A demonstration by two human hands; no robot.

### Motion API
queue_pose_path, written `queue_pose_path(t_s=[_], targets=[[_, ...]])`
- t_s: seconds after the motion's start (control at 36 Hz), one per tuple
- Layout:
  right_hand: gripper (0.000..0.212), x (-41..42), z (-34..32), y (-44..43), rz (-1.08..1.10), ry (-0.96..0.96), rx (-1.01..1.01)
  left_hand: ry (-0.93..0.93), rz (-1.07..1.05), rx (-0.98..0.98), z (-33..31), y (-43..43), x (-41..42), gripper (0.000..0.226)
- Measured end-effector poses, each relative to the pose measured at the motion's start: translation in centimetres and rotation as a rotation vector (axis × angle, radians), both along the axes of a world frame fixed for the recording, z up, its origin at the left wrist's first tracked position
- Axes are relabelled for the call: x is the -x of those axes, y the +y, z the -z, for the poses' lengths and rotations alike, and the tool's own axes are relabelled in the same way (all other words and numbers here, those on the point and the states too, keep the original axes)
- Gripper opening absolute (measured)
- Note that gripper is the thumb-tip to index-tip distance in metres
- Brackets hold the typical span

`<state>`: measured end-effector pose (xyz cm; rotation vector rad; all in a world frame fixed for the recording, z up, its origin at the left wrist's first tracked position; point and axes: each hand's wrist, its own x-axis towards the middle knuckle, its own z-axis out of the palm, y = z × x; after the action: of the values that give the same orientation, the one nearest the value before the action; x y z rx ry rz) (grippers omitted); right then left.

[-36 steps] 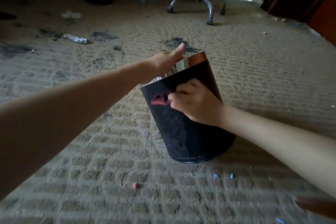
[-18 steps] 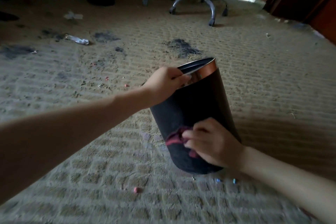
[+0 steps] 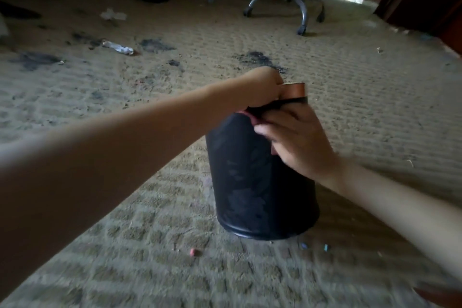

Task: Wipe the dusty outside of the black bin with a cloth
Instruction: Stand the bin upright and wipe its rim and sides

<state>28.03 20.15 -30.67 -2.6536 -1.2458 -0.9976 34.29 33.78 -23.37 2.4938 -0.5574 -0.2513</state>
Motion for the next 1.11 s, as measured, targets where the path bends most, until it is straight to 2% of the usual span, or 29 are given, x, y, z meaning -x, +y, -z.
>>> queue_pose_path(t_s=[0.08, 0.19, 0.33, 0.42, 0.47, 0.5, 0.58, 0.64, 0.67, 0.72, 0.83, 0.92, 1.0, 1.11], targets=[[0.012, 4.3, 3.7, -1.5, -0.101, 0.115, 0.213, -0.027, -0.065, 0.077, 0.6, -0.4, -0.1, 0.030], [0.011, 10.5, 6.9, -3.6, -0.319, 0.304, 0.298, -0.038, -0.090, 0.084, 1.1, -0.7, -0.5, 0.029], [0.021, 7.5, 3.4, -2.9, -0.350, 0.273, 0.460, -0.044, -0.036, 0.120, 0.7, -0.9, -0.3, 0.038], [0.036, 2.5, -0.1, -1.6, -0.212, 0.205, 0.273, -0.006, -0.038, 0.081, 0.5, 0.6, -1.3, 0.027], [0.016, -0.4, -2.9, -0.3, -0.068, 0.056, 0.184, 0.032, -0.036, 0.083, 0.8, 1.8, -1.5, 0.021], [0.015, -1.5, -3.7, 0.3, -0.023, 0.001, 0.119, 0.083, -0.026, 0.115, 1.0, 2.4, -1.6, 0.020], [0.023, -2.8, -3.5, 1.6, 0.014, 0.023, 0.008, 0.204, -0.033, 0.266, 1.6, 3.5, -2.0, 0.020], [0.022, -1.9, -1.9, 1.7, 0.024, 0.052, -0.011, 0.211, -0.048, 0.290, 2.0, 3.7, -2.1, 0.023], [0.019, -0.8, -0.8, 1.5, 0.000, 0.050, 0.006, 0.204, -0.059, 0.298, 2.1, 3.8, -2.2, 0.026], [0.014, 2.3, 1.8, 0.8, -0.094, 0.102, 0.163, 0.197, -0.085, 0.319, 2.1, 3.8, -2.1, 0.030], [0.027, 9.3, 7.2, -0.6, -0.282, 0.273, 0.401, 0.205, -0.066, 0.299, 2.2, 3.7, -1.6, 0.030], [0.027, 8.1, 6.7, -0.7, -0.348, 0.197, 0.484, 0.184, -0.020, 0.300, 1.8, 3.2, -1.3, 0.025], [0.027, 4.0, 3.4, 0.4, -0.333, 0.066, 0.450, 0.176, -0.011, 0.308, 1.6, 2.4, -1.6, 0.024], [0.029, -1.1, -1.1, 2.5, -0.036, -0.122, 0.405, 0.211, 0.017, 0.250, 1.0, 2.0, -1.4, 0.023]])
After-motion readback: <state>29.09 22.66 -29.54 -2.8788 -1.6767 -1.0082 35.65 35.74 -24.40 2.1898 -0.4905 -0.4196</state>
